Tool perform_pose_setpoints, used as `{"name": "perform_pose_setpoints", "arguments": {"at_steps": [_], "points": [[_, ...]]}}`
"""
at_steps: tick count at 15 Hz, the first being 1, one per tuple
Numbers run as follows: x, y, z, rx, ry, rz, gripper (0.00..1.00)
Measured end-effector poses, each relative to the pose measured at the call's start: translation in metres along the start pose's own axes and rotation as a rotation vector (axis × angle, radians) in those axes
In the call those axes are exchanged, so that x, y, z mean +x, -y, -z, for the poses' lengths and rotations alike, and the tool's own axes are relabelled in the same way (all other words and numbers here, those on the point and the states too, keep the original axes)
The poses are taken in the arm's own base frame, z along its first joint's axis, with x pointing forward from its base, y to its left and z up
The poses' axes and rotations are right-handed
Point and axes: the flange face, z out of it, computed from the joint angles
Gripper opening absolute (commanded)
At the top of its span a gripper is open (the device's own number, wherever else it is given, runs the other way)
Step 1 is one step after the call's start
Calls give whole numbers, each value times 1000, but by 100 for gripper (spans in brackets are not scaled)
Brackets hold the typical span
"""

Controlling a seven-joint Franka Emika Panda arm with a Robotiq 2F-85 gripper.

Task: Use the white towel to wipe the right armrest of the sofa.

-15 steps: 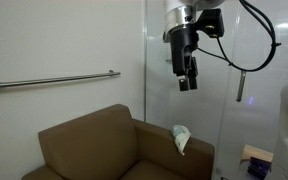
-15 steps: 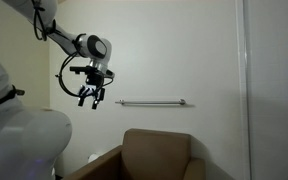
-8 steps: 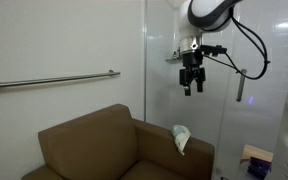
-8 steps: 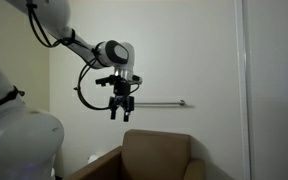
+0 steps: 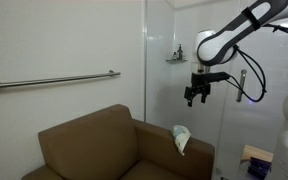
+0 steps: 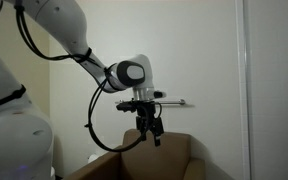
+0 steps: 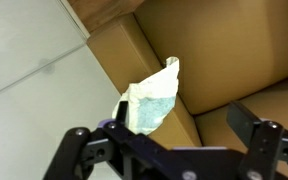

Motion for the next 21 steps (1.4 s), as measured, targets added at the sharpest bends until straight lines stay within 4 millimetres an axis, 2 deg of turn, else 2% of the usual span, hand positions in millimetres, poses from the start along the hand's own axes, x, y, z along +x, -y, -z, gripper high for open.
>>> {"name": "perform_pose_setpoints", "arguments": {"at_steps": [6, 8, 11, 16, 18, 21], "points": [[0, 0, -1, 0, 2, -6, 100], [3, -5, -14, 6, 31, -23, 100], [22, -24, -52, 23, 38, -81, 100], [75, -53, -117, 29, 46, -241, 100], [95, -57, -147, 46, 48, -350, 100], [116, -52, -191, 69, 84, -465, 100]]}}
